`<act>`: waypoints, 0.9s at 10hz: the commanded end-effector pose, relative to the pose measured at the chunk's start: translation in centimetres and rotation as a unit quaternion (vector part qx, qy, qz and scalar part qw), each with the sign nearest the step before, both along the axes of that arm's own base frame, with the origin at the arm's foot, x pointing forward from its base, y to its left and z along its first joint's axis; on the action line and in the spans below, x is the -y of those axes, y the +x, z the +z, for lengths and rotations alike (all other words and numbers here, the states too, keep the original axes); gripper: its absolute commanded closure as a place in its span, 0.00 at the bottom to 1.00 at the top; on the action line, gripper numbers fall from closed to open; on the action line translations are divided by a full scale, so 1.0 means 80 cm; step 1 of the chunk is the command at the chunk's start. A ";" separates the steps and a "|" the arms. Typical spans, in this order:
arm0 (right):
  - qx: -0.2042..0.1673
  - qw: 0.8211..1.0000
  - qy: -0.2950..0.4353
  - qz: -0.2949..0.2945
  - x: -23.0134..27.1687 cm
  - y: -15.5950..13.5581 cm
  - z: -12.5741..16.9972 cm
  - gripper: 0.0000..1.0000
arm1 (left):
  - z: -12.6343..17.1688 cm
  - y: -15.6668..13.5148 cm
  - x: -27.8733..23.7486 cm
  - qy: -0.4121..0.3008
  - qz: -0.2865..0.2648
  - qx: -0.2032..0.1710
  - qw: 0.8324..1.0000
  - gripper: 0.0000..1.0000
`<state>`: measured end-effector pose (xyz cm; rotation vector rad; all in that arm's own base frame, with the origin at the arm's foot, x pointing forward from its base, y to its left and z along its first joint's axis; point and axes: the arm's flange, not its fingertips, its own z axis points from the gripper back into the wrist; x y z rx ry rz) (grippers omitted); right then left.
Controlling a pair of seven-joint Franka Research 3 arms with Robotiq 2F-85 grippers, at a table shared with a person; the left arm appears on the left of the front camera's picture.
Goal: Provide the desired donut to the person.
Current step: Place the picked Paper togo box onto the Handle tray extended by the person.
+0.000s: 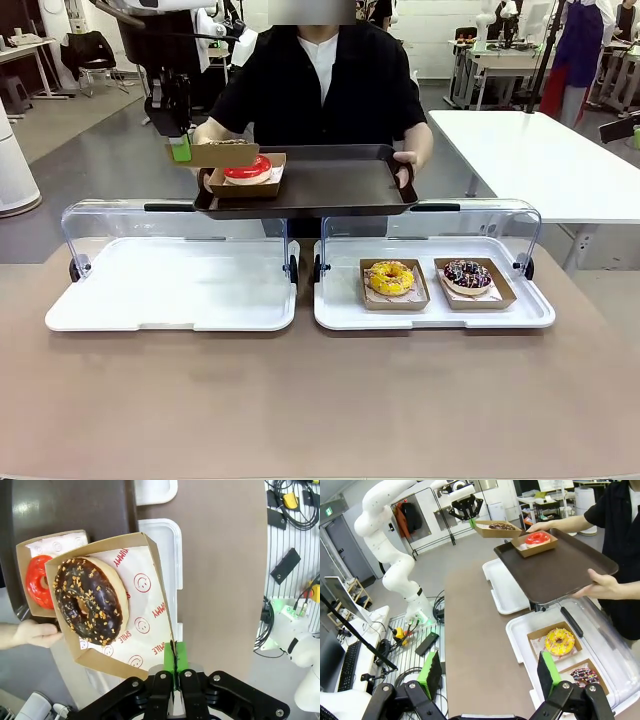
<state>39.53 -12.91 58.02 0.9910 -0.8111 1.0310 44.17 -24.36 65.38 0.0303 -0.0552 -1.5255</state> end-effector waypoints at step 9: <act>0.004 1.000 0.007 0.001 -0.001 0.000 0.002 0.00 | 0.000 0.000 0.000 0.000 0.000 0.000 1.000 0.99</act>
